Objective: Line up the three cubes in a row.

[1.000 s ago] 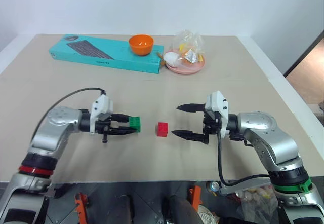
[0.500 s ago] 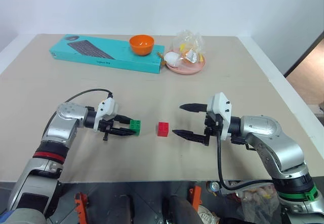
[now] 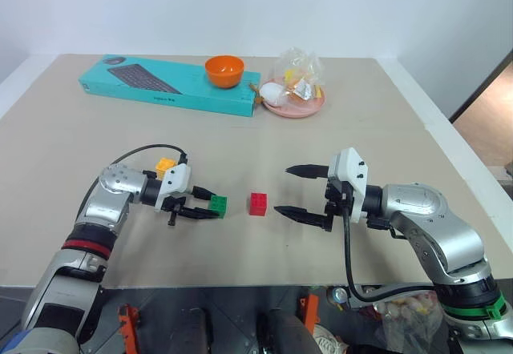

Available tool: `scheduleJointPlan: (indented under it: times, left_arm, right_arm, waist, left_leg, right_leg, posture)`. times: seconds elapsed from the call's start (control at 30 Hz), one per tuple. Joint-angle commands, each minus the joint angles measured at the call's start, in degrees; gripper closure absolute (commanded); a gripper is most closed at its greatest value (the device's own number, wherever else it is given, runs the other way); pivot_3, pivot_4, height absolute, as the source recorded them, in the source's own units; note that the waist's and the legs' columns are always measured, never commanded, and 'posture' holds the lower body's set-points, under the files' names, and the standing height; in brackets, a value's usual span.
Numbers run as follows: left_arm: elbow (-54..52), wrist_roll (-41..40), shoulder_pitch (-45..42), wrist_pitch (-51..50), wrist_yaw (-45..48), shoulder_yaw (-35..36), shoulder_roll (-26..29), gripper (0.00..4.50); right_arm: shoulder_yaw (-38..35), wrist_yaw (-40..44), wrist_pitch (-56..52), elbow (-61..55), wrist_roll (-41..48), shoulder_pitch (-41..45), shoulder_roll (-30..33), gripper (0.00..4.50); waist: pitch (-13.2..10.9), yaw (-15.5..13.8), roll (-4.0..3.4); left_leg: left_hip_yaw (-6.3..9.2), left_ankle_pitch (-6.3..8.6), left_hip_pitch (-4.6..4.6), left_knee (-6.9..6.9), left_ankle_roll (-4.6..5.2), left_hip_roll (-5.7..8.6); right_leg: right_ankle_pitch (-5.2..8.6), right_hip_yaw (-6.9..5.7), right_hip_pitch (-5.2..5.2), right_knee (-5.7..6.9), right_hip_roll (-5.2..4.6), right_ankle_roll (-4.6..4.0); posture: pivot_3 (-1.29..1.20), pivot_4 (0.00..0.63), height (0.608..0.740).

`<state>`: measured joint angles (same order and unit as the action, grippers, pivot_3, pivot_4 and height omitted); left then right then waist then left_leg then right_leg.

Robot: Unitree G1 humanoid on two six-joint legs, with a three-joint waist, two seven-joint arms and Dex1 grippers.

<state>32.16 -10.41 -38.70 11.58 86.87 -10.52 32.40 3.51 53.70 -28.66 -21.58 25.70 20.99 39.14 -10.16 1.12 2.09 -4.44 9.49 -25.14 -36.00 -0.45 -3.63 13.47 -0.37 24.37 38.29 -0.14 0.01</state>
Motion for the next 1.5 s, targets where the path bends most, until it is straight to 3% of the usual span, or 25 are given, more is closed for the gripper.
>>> scheduleJointPlan:
  times: [0.03,0.2,0.23,0.4,0.53,0.67,0.83,1.13,1.47,1.5]
  left_arm:
    - [1.45,1.7,-0.78,1.53,-0.37,-0.2,0.64,1.8]
    - [1.7,2.11,-1.24,1.19,-1.77,0.5,0.9,0.11]
    - [1.18,1.92,-1.07,0.87,-2.06,0.81,1.2,0.01]
    - [-7.21,-1.91,1.61,-7.12,-3.79,4.26,4.82,0.01]
    - [-20.45,-9.37,6.0,-22.93,-11.88,11.72,7.02,0.01]
    - [-30.49,-14.31,10.47,-33.56,-23.17,18.54,5.96,0.01]
    - [-37.4,-14.28,15.21,-35.4,-38.61,23.69,0.12,0.01]
    - [-34.91,-7.26,18.59,-31.7,-58.54,24.13,-8.76,0.01]
    - [-28.52,-5.2,17.32,-31.89,-60.4,20.63,-9.23,0.01]
    - [-28.06,-5.17,17.22,-32.14,-60.47,20.45,-9.32,0.26]
  right_arm:
    - [-1.8,0.33,0.68,-0.97,0.76,0.93,0.63,0.0]
    - [-1.3,0.67,1.04,-0.12,0.49,1.55,0.34,0.0]
    - [-1.2,0.77,1.16,0.08,0.44,1.65,0.31,0.0]
    - [-1.14,1.21,1.58,0.56,0.33,1.83,0.15,0.0]
    - [-1.03,1.48,2.15,0.95,0.23,1.62,-0.06,0.0]
    - [-0.95,1.92,2.71,1.64,0.21,1.62,-0.06,0.0]
    - [-0.82,2.93,3.53,2.91,-0.13,2.0,0.2,0.0]
    - [-0.23,4.3,3.79,4.48,-0.34,3.12,0.08,0.0]
    - [-0.12,4.13,3.83,4.73,-0.88,2.77,-0.02,0.0]
    - [-0.22,4.14,3.89,4.77,-0.93,2.68,0.08,0.0]
  waist:
    - [0.0,0.03,0.0]
    - [0.0,0.01,0.0]
    - [0.0,0.01,0.0]
    - [0.0,0.15,0.0]
    - [-0.01,0.14,-0.01]
    - [-0.01,0.14,-0.01]
    - [-0.01,0.1,-0.01]
    - [0.0,-0.02,0.0]
    - [0.0,-0.04,0.0]
    - [0.0,-0.03,0.0]
  left_leg:
    - [0.0,0.0,0.01,-0.02,0.0,0.0]
    - [0.0,0.0,-0.03,-0.08,0.0,-0.02]
    - [0.0,0.0,-0.03,-0.08,0.0,-0.02]
    - [0.0,0.0,-0.03,-0.08,0.01,-0.04]
    - [0.02,0.0,-0.01,-0.07,0.01,-0.13]
    - [0.04,0.0,-0.02,-0.11,0.01,-0.17]
    - [0.02,0.0,0.05,-0.18,0.01,-0.13]
    - [0.01,-0.02,0.05,-0.31,0.04,-0.13]
    - [-0.02,-0.02,0.05,-0.31,0.04,-0.09]
    - [-0.02,-0.02,0.05,-0.31,0.04,-0.09]
  right_leg:
    - [-0.02,0.01,0.0,0.0,0.01,0.0]
    - [-0.05,0.0,0.01,0.0,0.0,0.0]
    - [-0.05,0.01,0.01,0.0,0.0,0.0]
    - [-0.05,0.02,0.02,0.01,0.02,0.01]
    - [-0.03,0.0,0.01,0.04,0.04,-0.02]
    - [-0.04,0.03,0.0,0.05,-0.07,0.04]
    - [-0.09,0.09,-0.09,0.05,-0.15,0.12]
    - [-0.23,0.23,-0.13,0.05,-0.15,0.13]
    - [-0.27,0.22,-0.11,0.04,-0.13,0.06]
    - [-0.27,0.22,-0.11,0.04,-0.13,0.06]
  posture:
    - [0.0,0.15,0.74]
    - [0.0,0.15,0.74]
    - [0.0,0.15,0.74]
    - [0.0,0.15,0.74]
    - [0.0,0.15,0.74]
    - [0.0,0.15,0.74]
    - [0.0,0.15,0.74]
    - [0.0,0.15,0.74]
    - [0.0,0.15,0.74]
    - [0.0,0.15,0.74]
